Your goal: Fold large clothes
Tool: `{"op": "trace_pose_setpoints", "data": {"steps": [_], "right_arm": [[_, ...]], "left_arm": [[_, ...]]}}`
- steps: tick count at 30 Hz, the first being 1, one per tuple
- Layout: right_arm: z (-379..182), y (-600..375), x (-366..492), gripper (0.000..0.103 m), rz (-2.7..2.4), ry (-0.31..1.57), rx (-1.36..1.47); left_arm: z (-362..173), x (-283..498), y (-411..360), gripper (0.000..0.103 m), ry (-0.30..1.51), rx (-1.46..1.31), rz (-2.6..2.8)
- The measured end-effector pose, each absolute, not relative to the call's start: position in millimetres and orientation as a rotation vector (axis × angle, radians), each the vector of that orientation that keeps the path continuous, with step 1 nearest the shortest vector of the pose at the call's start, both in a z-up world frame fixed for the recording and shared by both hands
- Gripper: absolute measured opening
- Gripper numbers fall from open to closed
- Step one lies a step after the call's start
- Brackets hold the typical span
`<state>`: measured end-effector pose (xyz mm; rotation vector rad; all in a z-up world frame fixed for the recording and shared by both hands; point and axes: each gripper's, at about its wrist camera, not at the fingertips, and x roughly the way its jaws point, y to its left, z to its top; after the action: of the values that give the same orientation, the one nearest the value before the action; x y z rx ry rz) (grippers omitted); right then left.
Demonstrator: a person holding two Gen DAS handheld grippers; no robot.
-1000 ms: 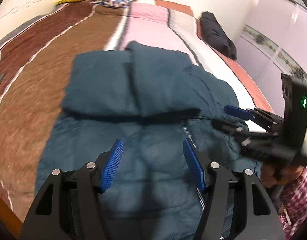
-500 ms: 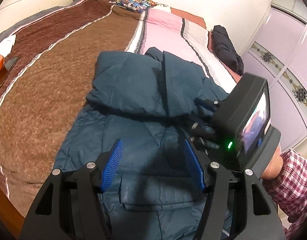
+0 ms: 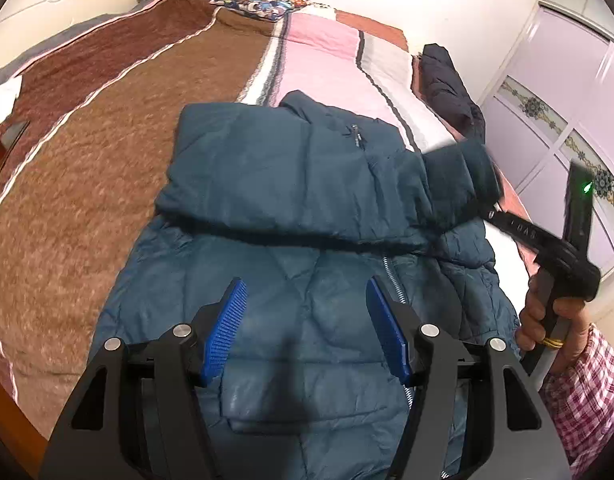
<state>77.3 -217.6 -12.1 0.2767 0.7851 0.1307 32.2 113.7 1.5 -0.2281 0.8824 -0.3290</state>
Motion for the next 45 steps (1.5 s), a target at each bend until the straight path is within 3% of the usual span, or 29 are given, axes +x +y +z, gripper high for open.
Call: {"op": "trace_pose_setpoints", "data": {"steps": [1, 9, 11, 12, 25, 31, 38, 45], "right_arm": [[-16.1, -225.3, 76.8, 0.053, 0.129, 0.801, 0.313], [-41.3, -290.7, 78.8, 0.053, 0.17, 0.844, 0.677], [-46.2, -302.7, 81.8, 0.016, 0.159, 0.856, 0.725], [-48.1, -306.4, 83.3, 0.007, 0.16, 0.874, 0.73], [-64.7, -305.4, 82.2, 0.006, 0.048, 0.918, 0.623], [-65.0, -301.3, 84.0, 0.01, 0.038, 0.938, 0.567], [-25.6, -302.4, 56.8, 0.012, -0.056, 0.798, 0.43], [-39.3, -286.7, 77.5, 0.012, 0.118, 0.86, 0.468]], "left_arm": [[3.7, 33.7, 110.2, 0.061, 0.879, -0.218, -0.332], [20.6, 54.2, 92.0, 0.061, 0.825, -0.133, -0.301], [23.0, 67.7, 90.0, 0.061, 0.813, -0.117, -0.271], [23.5, 75.3, 89.3, 0.061, 0.807, -0.11, -0.25], [-33.9, 161.8, 87.6, 0.061, 0.926, -0.055, -0.045], [-34.0, 160.0, 84.2, 0.061, 0.916, -0.021, -0.043], [-16.8, 154.3, 100.0, 0.061, 0.871, -0.079, -0.022], [-44.3, 174.0, 106.4, 0.062, 0.956, -0.081, 0.028]]}}
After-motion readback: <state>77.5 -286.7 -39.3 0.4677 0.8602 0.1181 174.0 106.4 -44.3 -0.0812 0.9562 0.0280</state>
